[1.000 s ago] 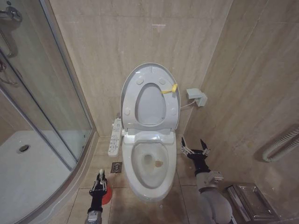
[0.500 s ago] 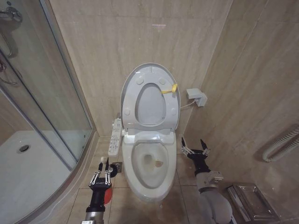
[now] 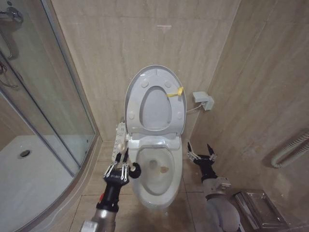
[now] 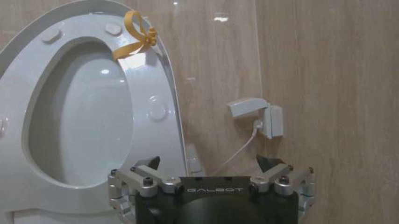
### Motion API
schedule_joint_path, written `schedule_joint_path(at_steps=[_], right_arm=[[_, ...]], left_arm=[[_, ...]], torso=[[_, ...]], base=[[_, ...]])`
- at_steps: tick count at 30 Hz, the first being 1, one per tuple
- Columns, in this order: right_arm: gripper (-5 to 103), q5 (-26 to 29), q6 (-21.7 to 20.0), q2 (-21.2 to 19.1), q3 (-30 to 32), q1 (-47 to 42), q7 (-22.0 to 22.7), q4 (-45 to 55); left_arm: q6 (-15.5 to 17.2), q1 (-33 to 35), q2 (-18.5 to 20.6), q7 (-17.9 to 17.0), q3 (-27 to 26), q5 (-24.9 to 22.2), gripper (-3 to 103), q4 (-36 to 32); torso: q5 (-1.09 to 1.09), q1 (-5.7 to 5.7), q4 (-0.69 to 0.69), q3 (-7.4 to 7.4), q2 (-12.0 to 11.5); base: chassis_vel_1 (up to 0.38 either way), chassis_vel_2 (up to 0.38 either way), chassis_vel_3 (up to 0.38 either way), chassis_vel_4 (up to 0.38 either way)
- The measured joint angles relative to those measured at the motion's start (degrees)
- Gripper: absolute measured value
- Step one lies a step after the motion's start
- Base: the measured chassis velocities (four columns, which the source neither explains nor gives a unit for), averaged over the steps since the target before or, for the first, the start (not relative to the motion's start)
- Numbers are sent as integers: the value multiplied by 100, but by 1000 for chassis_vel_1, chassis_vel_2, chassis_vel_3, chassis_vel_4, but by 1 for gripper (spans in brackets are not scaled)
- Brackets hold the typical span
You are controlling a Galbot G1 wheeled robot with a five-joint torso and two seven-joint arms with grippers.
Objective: Open the toilet lid, clean the toilet bowl with a toilet brush, close the toilet lid, and flush.
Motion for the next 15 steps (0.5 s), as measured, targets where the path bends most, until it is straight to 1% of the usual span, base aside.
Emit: schedule_joint_path(at_steps=[2, 3, 5, 6, 7, 9, 10, 11, 12, 13, 14, 15], right_arm=[[100, 0, 0, 0, 1, 0, 2, 0], [100, 0, 0, 0, 1, 0, 2, 0], [100, 0, 0, 0, 0, 0, 0, 0], [100, 0, 0, 0, 0, 0, 0, 0], [100, 0, 0, 0, 0, 0, 0, 0], [100, 0, 0, 0, -1, 0, 0, 0], [100, 0, 0, 0, 0, 0, 1, 0], [100, 0, 0, 0, 0, 0, 1, 0], [100, 0, 0, 0, 0, 0, 1, 0], [100, 0, 0, 0, 0, 0, 1, 0], [100, 0, 0, 0, 0, 0, 0, 0], [100, 0, 0, 0, 0, 0, 1, 0]], left_arm=[[48, -381, 121, 129, 23, -188, 18, 278], [48, -381, 121, 129, 23, -188, 18, 278], [21, -912, 207, 223, 113, -294, 18, 771], [20, -1219, 243, 237, 274, -419, 18, 1030], [20, -1219, 243, 237, 274, -419, 18, 1030], [53, -1606, 257, 242, 517, -563, 18, 1335], [58, -1856, 254, 242, 659, -611, 18, 1520], [58, -1856, 254, 242, 659, -611, 18, 1520], [58, -2236, 236, 239, 860, -678, 18, 1833], [56, -2437, 224, 238, 969, -726, 18, 2014], [54, -2671, 201, 233, 1099, -781, 18, 2239], [51, -2940, 170, 231, 1222, -834, 18, 2510]], torso=[[0, 1, -1, 0, 0], [0, 1, -1, 0, 0], [-1, 1, 1, 1, 0], [-1, 1, 1, 1, 0], [-1, 1, 1, 1, 0], [-1, 1, 2, 1, -1], [0, 1, 0, 1, 0], [0, 1, 0, 1, 0], [0, 1, 0, 1, 0], [1, 1, -1, 1, 0], [-1, 1, 1, 1, -1], [0, 2, -2, 1, -1]], base=[[0, 0, 0, 0], [0, 0, 0, 0], [0, 0, 0, 0], [0, 0, 0, 0], [0, 0, 0, 0], [0, 0, 0, 0], [0, 0, 0, 0], [0, 0, 0, 0], [0, 0, 0, 0], [0, 0, 0, 0], [0, 0, 0, 0], [0, 0, 0, 0]])
